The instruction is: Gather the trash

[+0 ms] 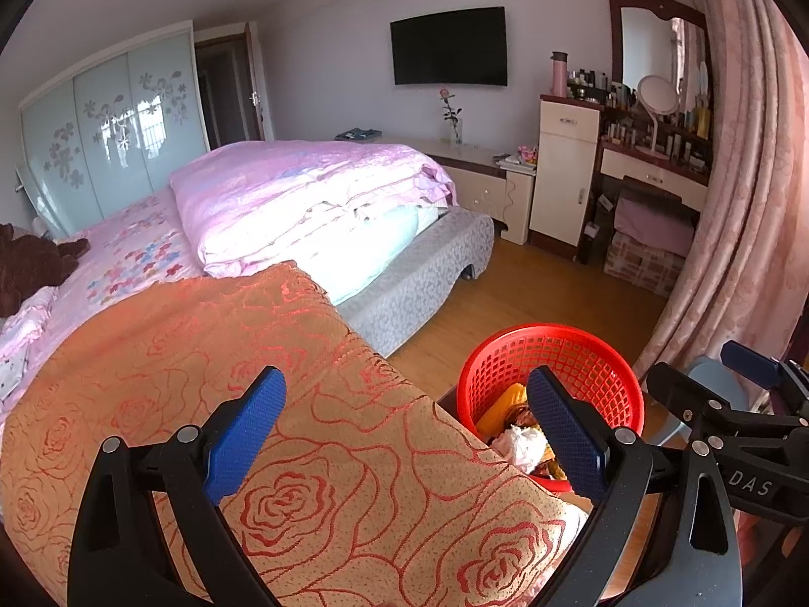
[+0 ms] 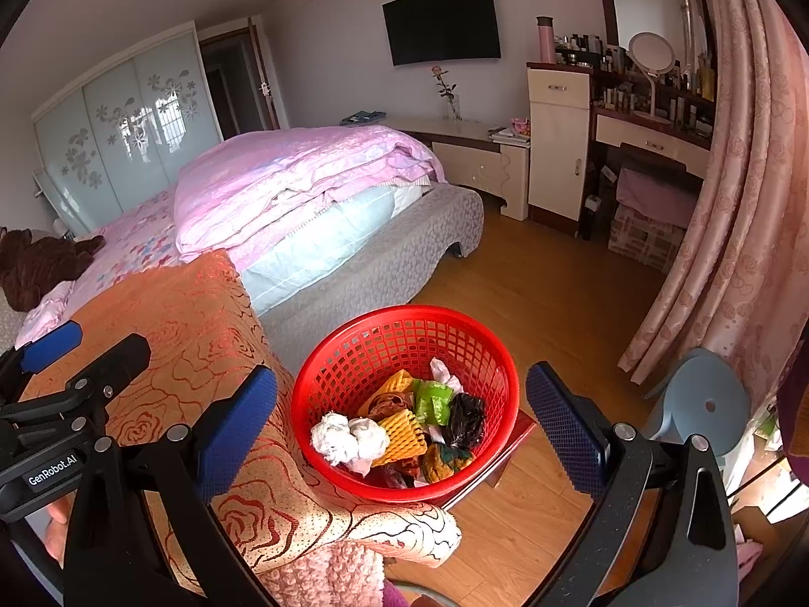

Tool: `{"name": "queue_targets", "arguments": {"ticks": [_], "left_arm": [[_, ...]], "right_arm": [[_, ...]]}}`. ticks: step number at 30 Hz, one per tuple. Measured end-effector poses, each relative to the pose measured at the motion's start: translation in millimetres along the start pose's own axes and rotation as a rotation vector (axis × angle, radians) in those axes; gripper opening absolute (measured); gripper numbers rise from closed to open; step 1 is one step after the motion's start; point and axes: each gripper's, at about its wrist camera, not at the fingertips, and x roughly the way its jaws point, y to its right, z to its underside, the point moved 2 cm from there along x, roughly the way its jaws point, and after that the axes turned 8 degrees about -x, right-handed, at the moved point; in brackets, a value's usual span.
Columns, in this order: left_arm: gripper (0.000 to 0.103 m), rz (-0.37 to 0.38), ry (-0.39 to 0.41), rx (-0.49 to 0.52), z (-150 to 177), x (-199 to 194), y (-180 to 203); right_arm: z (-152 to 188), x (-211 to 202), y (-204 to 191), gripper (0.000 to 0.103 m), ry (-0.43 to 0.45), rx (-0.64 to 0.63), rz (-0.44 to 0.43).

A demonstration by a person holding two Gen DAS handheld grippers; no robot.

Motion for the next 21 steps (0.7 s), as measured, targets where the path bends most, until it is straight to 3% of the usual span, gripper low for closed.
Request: {"name": "queue_targets", "arguments": {"ticks": [21], "left_arm": [[0.093,-0.002,-0.005,-0.006,4.2,0.6,-1.0]], "right_arm": [[4.4,1.5,-1.5,0.096,-0.005,0.002,-0.004]]}}
